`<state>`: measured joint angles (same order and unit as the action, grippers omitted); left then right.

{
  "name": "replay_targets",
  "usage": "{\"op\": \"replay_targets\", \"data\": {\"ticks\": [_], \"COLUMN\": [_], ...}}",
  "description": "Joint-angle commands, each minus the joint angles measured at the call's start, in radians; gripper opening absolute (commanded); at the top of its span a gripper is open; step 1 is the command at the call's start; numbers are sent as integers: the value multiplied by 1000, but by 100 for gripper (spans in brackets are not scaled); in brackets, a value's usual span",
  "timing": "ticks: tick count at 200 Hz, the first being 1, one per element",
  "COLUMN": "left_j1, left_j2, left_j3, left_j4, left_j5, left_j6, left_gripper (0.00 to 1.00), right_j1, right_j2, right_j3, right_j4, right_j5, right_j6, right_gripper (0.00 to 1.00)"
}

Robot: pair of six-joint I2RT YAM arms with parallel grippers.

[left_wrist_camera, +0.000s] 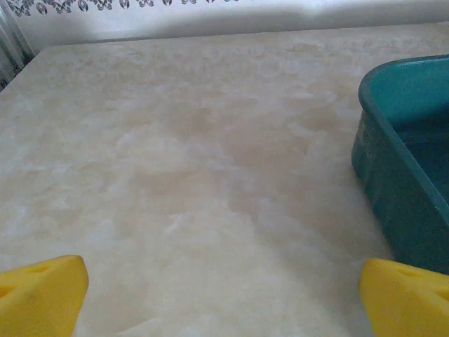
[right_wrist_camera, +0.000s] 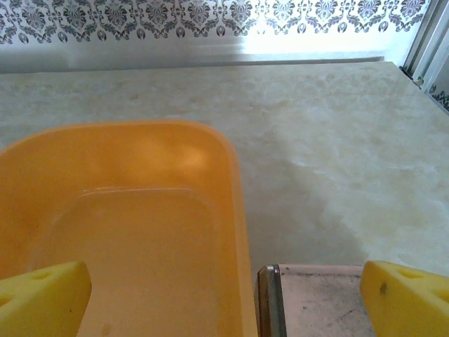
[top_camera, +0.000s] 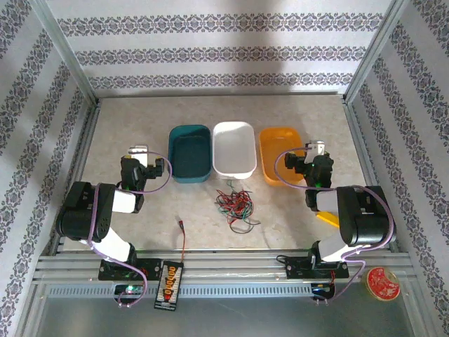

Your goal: Untangle the cables

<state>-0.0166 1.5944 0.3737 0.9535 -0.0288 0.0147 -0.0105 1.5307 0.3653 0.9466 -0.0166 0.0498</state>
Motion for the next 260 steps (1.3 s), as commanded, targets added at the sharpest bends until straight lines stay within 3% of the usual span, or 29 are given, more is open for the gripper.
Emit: {"op": "replay_targets", "data": {"ticks": [1,230,240,249,260], "left_j1": [14,14,9,7,6], "left_j2": [0,-1,-29,-113,-231], "left_j3": [18,18,16,38,88], "left_j4": [-10,-8,-23,-148,-319], "left_j5": [13,26,28,13,-29], "left_j6": [-18,-12,-1,-6,-26], "left_gripper": [99,99,99,99,99], "right_j1": [4,-17,-9,13,53], "right_j2": [6,3,-35,-110,-203], "right_j3": [6,9,34,81,154], "right_j4": [21,21,-56,-209,-412], "right_j5": [-3,-54,-40,22,186], "right_j6": [5,15,9,-3,24], "right_gripper": [98,98,98,98,98]}}
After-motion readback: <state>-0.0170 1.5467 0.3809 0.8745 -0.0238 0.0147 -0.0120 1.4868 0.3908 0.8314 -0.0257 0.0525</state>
